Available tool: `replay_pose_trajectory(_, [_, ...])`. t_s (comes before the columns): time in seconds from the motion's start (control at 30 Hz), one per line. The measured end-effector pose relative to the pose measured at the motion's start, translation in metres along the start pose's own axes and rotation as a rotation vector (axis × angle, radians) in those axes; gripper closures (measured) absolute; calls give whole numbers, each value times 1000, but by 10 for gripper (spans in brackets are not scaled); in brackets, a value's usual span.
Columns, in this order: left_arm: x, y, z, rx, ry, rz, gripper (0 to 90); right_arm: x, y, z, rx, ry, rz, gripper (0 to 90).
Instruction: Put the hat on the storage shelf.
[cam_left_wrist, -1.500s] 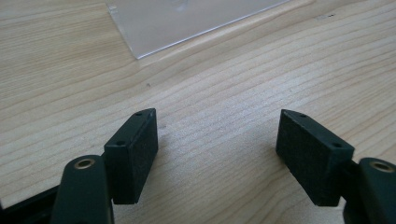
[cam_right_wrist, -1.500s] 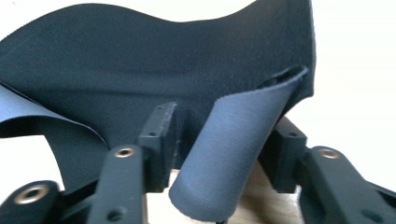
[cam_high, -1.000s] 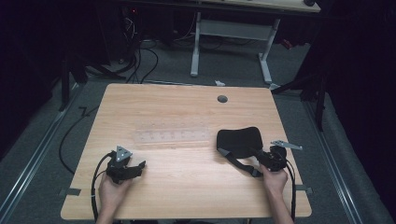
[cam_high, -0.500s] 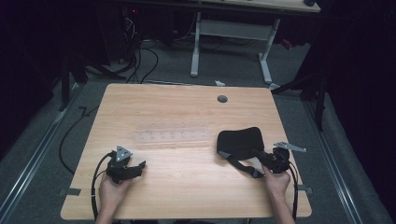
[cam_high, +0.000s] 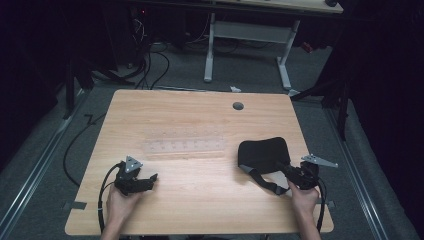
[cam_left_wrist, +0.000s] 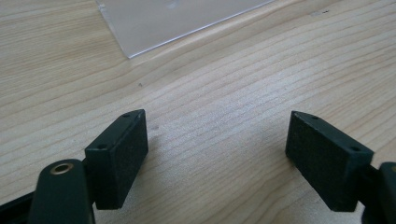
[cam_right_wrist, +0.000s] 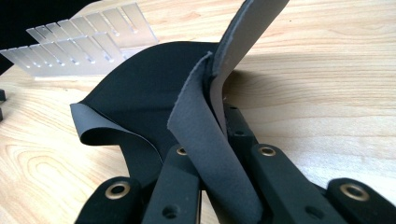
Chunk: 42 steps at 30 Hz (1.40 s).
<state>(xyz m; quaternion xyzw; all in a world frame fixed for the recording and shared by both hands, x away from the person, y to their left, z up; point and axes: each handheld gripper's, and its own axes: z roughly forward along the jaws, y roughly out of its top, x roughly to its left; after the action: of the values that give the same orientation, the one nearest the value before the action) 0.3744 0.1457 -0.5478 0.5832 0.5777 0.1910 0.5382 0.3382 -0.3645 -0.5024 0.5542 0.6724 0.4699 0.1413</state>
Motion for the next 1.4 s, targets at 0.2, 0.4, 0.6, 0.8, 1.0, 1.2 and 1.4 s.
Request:
replay_pose_trajectory(0.2, [0, 1, -1, 7, 14, -3, 219, 2, 1, -11, -15, 15, 2, 864])
replay_pose_trajectory(0.4, [-2, 0, -5, 10, -17, -17, 222, 7, 0, -17, -24, 33, -8, 864])
replay_pose_trajectory(0.6, [-10, 3, -11, 1, -60, -34, 215, 12, -1, -21, -29, 49, -12, 863])
replay_pose_trajectory(0.8, [-24, 2, -15, 11, -111, -16, 212, 20, 3, -28, -40, 65, -31, 863])
replay_pose_trajectory(1.0, [-39, -2, -15, 36, -156, 21, 218, 31, 7, -31, -37, 98, -52, 863])
replay_pose_trajectory(1.2, [-60, 1, -18, 29, -212, 48, 223, 41, 8, -30, -23, 114, -69, 863])
replay_pose_trajectory(1.4, [-76, 3, -20, 36, -249, 78, 225, 51, 12, -27, -11, 144, -84, 863])
